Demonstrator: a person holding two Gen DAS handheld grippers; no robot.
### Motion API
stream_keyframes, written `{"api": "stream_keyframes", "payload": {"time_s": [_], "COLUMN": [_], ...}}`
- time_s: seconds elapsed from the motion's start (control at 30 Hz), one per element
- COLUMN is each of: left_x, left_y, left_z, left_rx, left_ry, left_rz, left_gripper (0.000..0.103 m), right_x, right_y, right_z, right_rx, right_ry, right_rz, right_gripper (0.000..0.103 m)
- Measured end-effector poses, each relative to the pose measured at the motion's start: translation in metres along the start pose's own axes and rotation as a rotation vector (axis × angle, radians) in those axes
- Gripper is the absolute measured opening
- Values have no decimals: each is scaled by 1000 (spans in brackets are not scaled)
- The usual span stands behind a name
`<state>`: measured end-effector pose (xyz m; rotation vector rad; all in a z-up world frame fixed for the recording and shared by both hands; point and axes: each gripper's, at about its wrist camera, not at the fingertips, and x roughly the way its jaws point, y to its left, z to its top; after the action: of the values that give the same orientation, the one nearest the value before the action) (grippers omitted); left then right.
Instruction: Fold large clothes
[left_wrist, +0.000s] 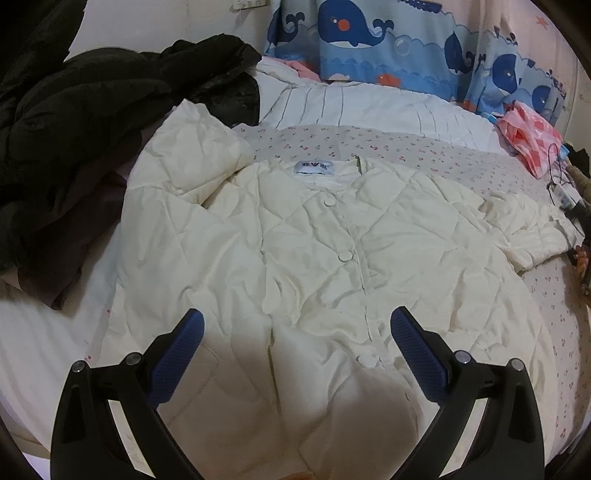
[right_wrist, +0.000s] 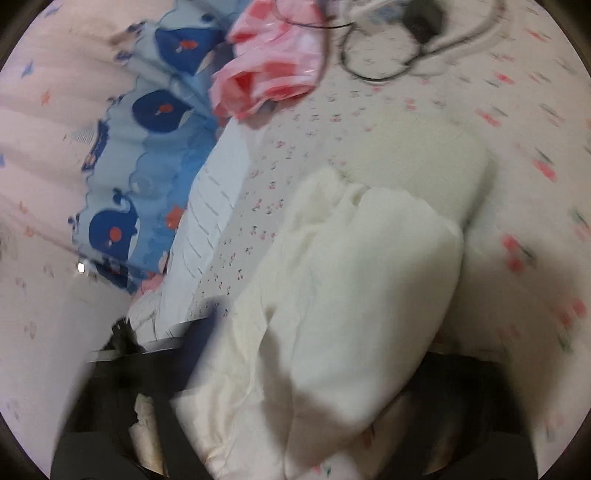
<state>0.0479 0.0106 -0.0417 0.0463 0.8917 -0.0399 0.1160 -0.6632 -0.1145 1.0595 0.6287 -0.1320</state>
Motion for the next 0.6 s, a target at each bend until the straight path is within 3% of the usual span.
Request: {"api": "stream_keyframes", "payload": {"time_s": [0.03,0.1,0.27,0.3,0.37,0.4,0.43,0.5,0.53,0.6], "left_x": [0,-1,-13,-12,-2,5,11,19,16,2], "left_y": [1,6,22,22,20,16,13,11,14,23], "left_z": [0,3,14,14,11,8,5,-1,-2,-3], "left_rx": [-8,-34,-172,-186,-191,-181,-167,-123,-110,-98], "left_ry": [-1,-10,-36,-32,9,45,74,107,102,59], "left_rz": [-4,-19,-138,-161,-189,-188,-182,-160,-139,-121], "left_gripper": [97,97,97,97,97,97,97,97,97,97], "right_x": [1,-9,-73,-88,-82,-68,-54,-34,-39,-66], "right_y": [1,21,86,93,81,58,34,-18,-32,-25], "right_z": [5,12,46,50,60,62,61,45,33,-8], "right_rx": [-3,-47,-196,-227,-198,-147,-99,40,75,-11], "right_ry": [5,-23,-183,-229,-215,-162,-107,12,8,22], "right_rz": [-17,-17,98,86,47,-12,-80,-165,-147,-25], "right_gripper": [12,8,7,7,8,13,28,35,37,49]}}
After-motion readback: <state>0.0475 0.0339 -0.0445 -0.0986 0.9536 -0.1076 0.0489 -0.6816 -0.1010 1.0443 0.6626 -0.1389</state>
